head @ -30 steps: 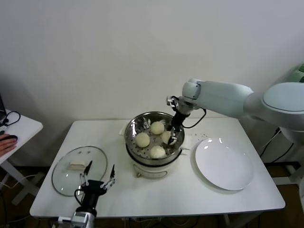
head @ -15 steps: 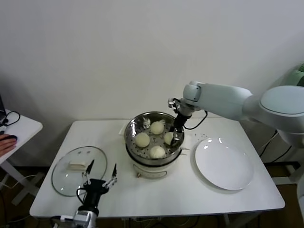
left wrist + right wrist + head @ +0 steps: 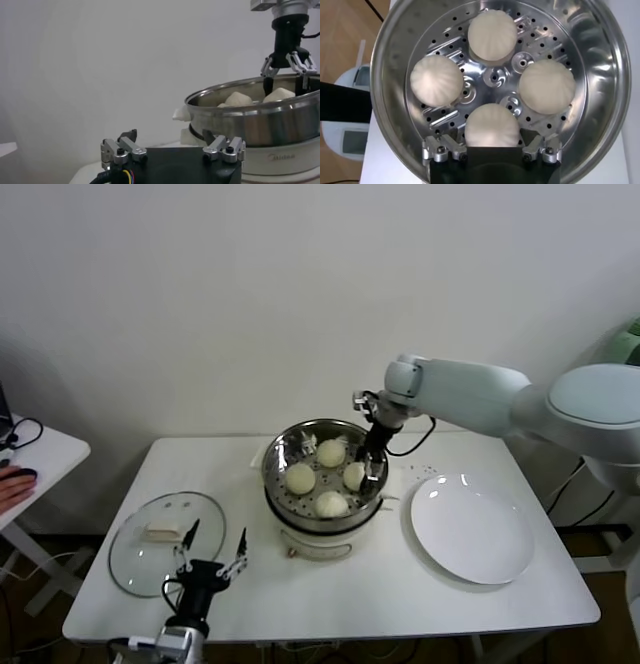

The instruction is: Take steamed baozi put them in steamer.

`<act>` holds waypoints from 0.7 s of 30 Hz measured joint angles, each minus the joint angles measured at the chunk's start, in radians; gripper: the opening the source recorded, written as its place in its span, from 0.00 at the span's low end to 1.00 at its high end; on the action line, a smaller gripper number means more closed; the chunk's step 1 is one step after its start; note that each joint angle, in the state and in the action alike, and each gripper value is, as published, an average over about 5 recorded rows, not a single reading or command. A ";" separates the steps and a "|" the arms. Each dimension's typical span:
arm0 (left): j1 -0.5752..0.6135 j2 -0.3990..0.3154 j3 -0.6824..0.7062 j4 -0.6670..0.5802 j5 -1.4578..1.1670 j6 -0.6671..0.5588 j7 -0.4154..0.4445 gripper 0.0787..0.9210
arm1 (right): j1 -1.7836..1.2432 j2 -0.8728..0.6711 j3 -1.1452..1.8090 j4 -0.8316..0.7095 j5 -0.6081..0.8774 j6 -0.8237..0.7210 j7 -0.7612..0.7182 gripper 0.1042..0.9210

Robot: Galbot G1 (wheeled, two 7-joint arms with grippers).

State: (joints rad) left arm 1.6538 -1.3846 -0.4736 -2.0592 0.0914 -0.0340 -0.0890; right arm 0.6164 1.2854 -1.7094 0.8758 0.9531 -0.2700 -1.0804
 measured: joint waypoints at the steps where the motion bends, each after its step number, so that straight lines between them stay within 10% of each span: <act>1: -0.001 0.000 0.000 0.000 0.000 0.000 0.000 0.88 | 0.002 -0.001 0.002 0.002 0.000 0.000 0.000 0.88; 21: -0.008 0.012 -0.047 -0.007 -0.040 0.002 -0.003 0.88 | -0.011 -0.163 0.261 0.118 -0.116 0.050 0.076 0.88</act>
State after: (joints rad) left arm 1.6459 -1.3730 -0.5204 -2.0664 0.0519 -0.0319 -0.0920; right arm 0.6058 1.1220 -1.4485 0.9937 0.8371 -0.2198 -1.0043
